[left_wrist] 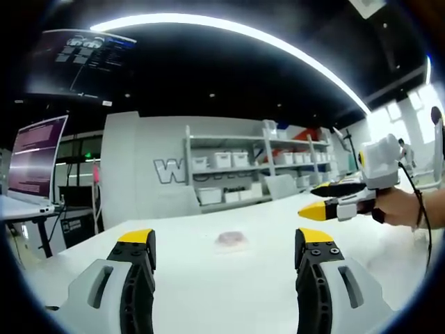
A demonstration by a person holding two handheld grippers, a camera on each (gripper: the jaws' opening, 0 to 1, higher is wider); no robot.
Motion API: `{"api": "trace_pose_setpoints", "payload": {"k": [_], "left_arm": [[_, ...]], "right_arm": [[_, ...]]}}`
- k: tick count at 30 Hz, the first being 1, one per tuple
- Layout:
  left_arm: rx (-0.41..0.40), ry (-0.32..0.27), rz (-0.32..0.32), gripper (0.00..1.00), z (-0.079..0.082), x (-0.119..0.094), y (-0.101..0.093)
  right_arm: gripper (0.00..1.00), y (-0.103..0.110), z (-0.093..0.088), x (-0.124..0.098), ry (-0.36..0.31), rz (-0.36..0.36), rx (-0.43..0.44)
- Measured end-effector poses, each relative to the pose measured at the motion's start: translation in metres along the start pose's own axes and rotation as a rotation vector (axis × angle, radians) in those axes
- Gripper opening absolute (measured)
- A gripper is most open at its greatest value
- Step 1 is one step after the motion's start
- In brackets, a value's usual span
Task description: Open the resealable bag by pulling the two sides of the seal apart until the entire bag opening is separated and visibly accessible.
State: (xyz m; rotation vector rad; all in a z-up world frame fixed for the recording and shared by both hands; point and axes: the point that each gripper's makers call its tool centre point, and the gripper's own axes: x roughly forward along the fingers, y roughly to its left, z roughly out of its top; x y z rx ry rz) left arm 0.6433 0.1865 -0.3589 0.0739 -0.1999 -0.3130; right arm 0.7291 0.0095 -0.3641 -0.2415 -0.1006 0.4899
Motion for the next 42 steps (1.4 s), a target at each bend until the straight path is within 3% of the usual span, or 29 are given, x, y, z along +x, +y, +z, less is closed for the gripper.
{"api": "trace_pose_setpoints", "payload": {"k": [42], "left_arm": [[-0.006, 0.014, 0.020, 0.81, -0.007, 0.002, 0.001]], "right_arm": [[0.55, -0.001, -0.022, 0.035, 0.074, 0.024, 0.005]]}}
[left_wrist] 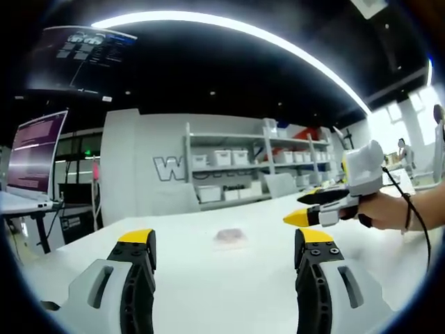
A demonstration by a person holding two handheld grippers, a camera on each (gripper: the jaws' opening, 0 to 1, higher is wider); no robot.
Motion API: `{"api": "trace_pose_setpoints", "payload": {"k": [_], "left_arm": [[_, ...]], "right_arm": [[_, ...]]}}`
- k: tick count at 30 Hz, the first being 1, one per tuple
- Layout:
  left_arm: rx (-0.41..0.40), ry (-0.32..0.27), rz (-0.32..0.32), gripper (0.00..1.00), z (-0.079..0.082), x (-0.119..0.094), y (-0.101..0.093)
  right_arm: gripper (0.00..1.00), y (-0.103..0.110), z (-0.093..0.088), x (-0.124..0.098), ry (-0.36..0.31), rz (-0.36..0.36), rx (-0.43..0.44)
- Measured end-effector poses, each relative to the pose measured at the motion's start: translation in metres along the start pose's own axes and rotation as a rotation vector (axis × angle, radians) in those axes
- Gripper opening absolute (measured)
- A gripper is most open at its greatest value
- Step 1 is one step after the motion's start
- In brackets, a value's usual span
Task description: Open the resealable bag by pulling the two sides of the seal apart until the entire bag opening is separated and visibly accessible.
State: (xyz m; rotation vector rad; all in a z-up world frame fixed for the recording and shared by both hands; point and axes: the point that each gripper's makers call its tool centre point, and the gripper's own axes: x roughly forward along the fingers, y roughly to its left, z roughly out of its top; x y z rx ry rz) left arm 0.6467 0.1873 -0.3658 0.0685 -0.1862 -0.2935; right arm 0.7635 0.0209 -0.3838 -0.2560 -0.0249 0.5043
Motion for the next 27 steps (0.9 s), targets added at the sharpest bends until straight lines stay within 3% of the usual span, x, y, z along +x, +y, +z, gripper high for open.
{"api": "trace_pose_setpoints", "payload": {"k": [27], "left_arm": [[0.003, 0.010, 0.010, 0.81, -0.003, 0.003, 0.006]], "right_arm": [[0.54, 0.004, -0.009, 0.020, 0.042, 0.020, -0.012]]}}
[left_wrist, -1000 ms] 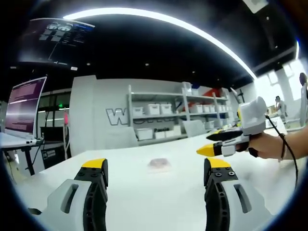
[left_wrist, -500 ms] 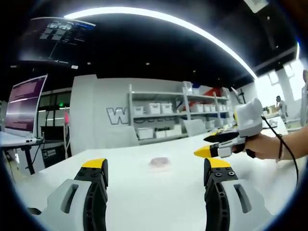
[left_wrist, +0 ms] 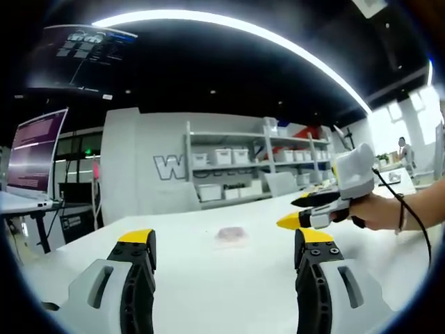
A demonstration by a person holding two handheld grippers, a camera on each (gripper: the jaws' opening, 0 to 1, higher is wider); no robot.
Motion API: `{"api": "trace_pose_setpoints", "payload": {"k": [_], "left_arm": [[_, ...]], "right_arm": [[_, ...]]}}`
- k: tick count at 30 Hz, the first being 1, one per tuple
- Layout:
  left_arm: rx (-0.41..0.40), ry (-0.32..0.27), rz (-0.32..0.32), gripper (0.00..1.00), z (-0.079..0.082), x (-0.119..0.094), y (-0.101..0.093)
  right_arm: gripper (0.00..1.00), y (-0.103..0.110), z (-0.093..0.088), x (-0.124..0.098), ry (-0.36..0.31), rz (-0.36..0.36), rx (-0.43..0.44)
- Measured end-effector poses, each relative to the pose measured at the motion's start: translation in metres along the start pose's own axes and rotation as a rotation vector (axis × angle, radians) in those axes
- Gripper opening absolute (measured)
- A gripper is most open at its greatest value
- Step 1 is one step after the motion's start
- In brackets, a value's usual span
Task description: Open the resealable bag by pulling the two sides of the seal apart until the entire bag opening is separated and visibly accessible.
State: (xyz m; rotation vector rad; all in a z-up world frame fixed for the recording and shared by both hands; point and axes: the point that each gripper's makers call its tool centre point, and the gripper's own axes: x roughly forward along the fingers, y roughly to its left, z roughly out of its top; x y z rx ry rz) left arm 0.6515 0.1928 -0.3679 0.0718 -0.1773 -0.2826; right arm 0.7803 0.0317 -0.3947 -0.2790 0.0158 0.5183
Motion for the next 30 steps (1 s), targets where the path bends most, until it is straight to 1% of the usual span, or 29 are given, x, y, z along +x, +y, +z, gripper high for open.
{"api": "trace_pose_setpoints", "payload": {"k": [9, 13, 23, 30], "left_arm": [[0.002, 0.000, 0.000, 0.81, -0.001, 0.001, 0.002], [0.004, 0.002, 0.001, 0.81, -0.002, 0.001, 0.002], [0.006, 0.005, 0.006, 0.81, -0.003, 0.001, 0.004], [0.005, 0.009, 0.010, 0.81, -0.003, 0.001, 0.006]], "right_arm": [[0.53, -0.002, -0.003, 0.012, 0.014, 0.005, -0.009], [0.53, 0.000, -0.003, 0.014, 0.014, 0.009, -0.013], [0.52, -0.001, -0.012, 0.023, 0.035, 0.014, 0.001], [0.52, -0.003, -0.017, 0.025, 0.051, 0.013, 0.002]]}}
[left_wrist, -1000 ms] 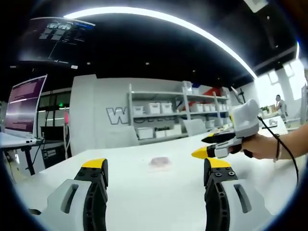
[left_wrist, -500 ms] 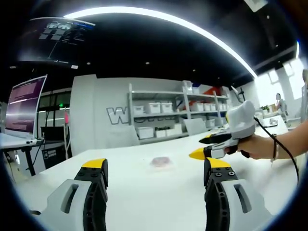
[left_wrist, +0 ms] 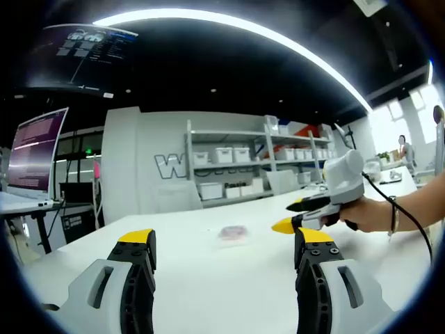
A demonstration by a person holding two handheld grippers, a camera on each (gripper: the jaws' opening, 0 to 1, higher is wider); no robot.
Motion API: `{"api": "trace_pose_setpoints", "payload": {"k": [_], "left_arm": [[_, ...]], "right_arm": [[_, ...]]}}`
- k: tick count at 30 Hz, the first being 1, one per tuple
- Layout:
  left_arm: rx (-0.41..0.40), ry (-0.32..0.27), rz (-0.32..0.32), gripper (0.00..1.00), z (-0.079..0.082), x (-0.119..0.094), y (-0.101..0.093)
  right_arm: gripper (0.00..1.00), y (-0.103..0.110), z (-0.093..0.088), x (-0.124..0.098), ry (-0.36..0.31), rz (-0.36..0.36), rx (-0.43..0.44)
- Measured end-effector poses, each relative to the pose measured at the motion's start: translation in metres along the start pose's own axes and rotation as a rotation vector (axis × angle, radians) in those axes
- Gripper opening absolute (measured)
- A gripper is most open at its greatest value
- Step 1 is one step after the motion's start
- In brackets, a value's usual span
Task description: Open the resealable bag by pulling the two sides of the seal apart until the entire bag opening is separated and visibly accessible.
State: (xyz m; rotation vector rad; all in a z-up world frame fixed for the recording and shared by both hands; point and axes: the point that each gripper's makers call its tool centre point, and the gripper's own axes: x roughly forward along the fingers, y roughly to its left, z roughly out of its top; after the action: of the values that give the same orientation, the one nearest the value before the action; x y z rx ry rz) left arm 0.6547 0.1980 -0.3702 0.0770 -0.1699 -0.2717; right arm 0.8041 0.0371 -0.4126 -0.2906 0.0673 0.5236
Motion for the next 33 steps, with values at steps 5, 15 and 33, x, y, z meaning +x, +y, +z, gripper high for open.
{"api": "trace_pose_setpoints", "payload": {"k": [5, 15, 33], "left_arm": [[-0.001, 0.002, 0.008, 0.81, -0.001, 0.000, 0.002], [0.001, 0.006, 0.013, 0.81, -0.002, 0.000, 0.004], [0.001, 0.011, 0.024, 0.81, -0.004, 0.000, 0.007]], "right_arm": [[0.50, -0.001, -0.003, 0.003, 0.008, 0.002, -0.005], [0.50, -0.003, -0.008, 0.009, 0.028, 0.003, -0.016], [0.48, -0.006, -0.009, 0.025, 0.041, 0.016, -0.042]]}}
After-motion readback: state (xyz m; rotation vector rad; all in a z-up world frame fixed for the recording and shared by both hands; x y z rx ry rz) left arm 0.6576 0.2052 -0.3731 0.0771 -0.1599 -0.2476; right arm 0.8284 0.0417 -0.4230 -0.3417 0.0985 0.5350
